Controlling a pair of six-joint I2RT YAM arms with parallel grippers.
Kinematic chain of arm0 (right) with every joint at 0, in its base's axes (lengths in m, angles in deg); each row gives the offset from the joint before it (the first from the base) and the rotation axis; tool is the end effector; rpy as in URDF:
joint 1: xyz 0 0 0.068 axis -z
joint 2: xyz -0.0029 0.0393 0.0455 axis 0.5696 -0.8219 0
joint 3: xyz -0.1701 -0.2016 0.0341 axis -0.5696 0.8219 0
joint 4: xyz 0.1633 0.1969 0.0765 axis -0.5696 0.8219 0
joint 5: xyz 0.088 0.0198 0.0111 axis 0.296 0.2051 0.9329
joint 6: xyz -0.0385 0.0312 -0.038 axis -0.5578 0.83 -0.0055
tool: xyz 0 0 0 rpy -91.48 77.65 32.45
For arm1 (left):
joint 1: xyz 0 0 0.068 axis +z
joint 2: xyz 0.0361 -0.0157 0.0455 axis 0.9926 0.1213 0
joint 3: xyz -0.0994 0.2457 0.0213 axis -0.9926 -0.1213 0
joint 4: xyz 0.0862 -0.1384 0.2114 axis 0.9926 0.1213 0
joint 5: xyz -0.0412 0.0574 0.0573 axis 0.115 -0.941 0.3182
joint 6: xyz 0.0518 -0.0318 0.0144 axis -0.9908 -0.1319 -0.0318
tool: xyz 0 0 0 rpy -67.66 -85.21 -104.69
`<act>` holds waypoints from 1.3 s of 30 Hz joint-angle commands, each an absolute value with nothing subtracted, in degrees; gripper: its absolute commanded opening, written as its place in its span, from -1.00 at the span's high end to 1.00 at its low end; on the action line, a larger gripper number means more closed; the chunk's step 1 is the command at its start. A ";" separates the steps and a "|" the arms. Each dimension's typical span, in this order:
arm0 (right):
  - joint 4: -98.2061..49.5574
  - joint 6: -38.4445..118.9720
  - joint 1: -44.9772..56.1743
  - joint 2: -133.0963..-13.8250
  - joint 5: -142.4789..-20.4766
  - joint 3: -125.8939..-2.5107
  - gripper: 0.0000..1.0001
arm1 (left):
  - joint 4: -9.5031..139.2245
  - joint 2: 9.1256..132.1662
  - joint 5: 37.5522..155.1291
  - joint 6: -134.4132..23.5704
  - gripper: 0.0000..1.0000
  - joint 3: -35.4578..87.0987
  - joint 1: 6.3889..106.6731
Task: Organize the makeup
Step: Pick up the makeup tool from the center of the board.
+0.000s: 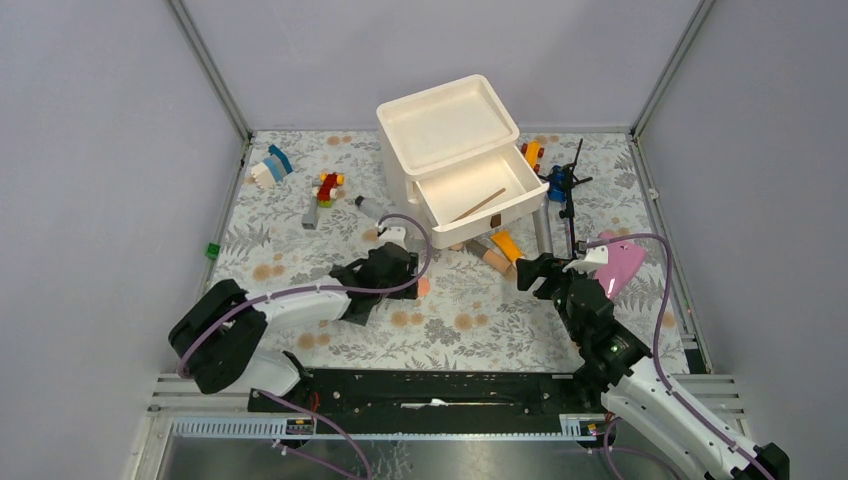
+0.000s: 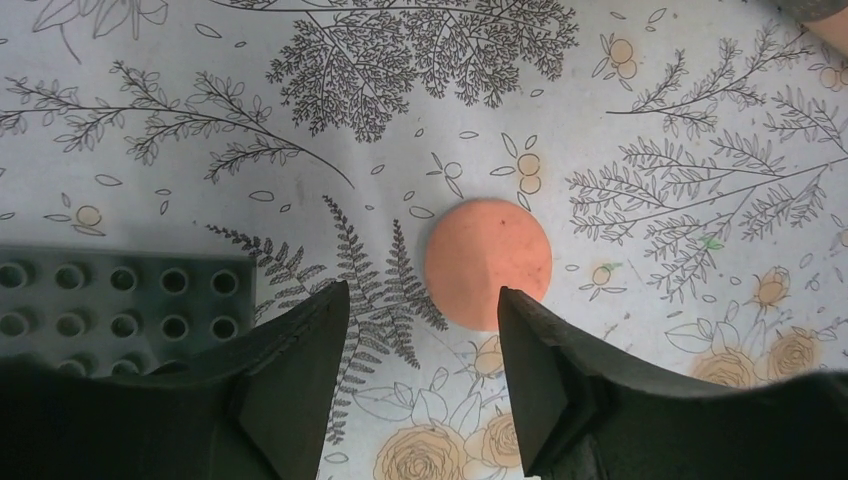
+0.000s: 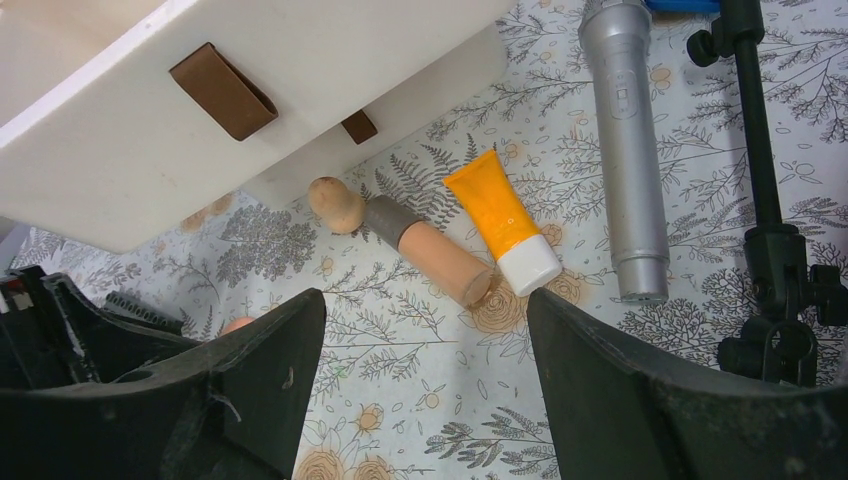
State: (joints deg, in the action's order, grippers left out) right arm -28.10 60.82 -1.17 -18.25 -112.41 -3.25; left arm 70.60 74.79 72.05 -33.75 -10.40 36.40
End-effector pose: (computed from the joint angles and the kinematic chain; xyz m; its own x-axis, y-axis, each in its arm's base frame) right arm 0.1432 0.0805 0.2194 -0.2020 0.3751 -0.9047 -0.1446 0.9022 0.4063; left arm 0.2002 -0.1930 0.1486 -0.7341 0.0097 -0.6790 0.2002 0.9585 -0.2028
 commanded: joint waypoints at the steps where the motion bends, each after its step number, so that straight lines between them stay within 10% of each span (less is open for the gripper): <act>1: -28.85 61.29 -1.48 -17.62 -114.37 -3.27 -0.61 | 64.47 78.11 72.38 -34.39 -0.23 -9.09 36.52; 12: -28.26 59.93 -1.42 -17.60 -115.20 -3.88 -0.62 | 64.22 83.95 74.79 -34.75 0.08 -8.03 36.54; 23: -27.91 59.54 -1.47 -17.10 -115.76 -4.02 -0.62 | 64.48 83.17 75.48 -35.31 0.83 -8.66 36.54; 39: -27.34 59.56 -1.47 -16.17 -115.84 -4.16 -0.62 | 91.56 65.29 44.71 -44.87 1.00 14.75 36.54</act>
State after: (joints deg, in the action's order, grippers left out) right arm -26.88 60.13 -1.17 -16.54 -113.70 -3.25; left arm 88.26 68.17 54.12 -38.49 5.03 36.46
